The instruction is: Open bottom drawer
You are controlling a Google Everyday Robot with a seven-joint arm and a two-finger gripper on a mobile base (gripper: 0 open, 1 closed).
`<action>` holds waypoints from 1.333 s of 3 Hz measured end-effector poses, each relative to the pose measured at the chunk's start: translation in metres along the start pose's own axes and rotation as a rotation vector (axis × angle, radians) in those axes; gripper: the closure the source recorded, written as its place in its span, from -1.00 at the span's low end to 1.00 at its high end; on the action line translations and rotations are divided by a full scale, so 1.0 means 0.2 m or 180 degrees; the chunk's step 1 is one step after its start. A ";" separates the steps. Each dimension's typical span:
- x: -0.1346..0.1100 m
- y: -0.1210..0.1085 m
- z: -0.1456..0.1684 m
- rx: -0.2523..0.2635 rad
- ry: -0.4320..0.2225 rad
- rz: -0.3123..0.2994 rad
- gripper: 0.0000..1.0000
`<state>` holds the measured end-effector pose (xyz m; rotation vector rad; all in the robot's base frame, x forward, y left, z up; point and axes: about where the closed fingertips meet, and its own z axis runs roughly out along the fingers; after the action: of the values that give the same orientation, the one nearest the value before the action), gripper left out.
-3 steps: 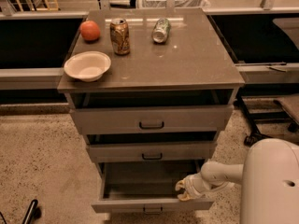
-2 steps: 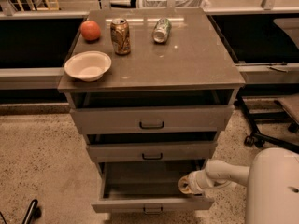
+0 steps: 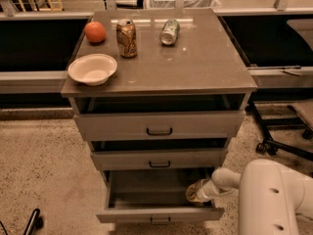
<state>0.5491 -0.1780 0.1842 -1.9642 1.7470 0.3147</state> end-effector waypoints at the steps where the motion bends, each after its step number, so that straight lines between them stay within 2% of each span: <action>1: 0.09 0.10 0.15 -0.0226 -0.0042 0.0246 1.00; 2: 0.10 0.18 0.24 -0.0413 -0.0238 0.0394 1.00; 3: 0.04 0.26 0.26 -0.0705 -0.0378 0.0293 1.00; 4: -0.04 0.41 0.19 -0.0989 -0.0483 0.0221 1.00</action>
Offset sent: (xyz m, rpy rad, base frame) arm -0.0369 0.0092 -0.0736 0.1491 0.2726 -0.0166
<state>0.4735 -0.1572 0.1384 -2.0278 1.7537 0.7799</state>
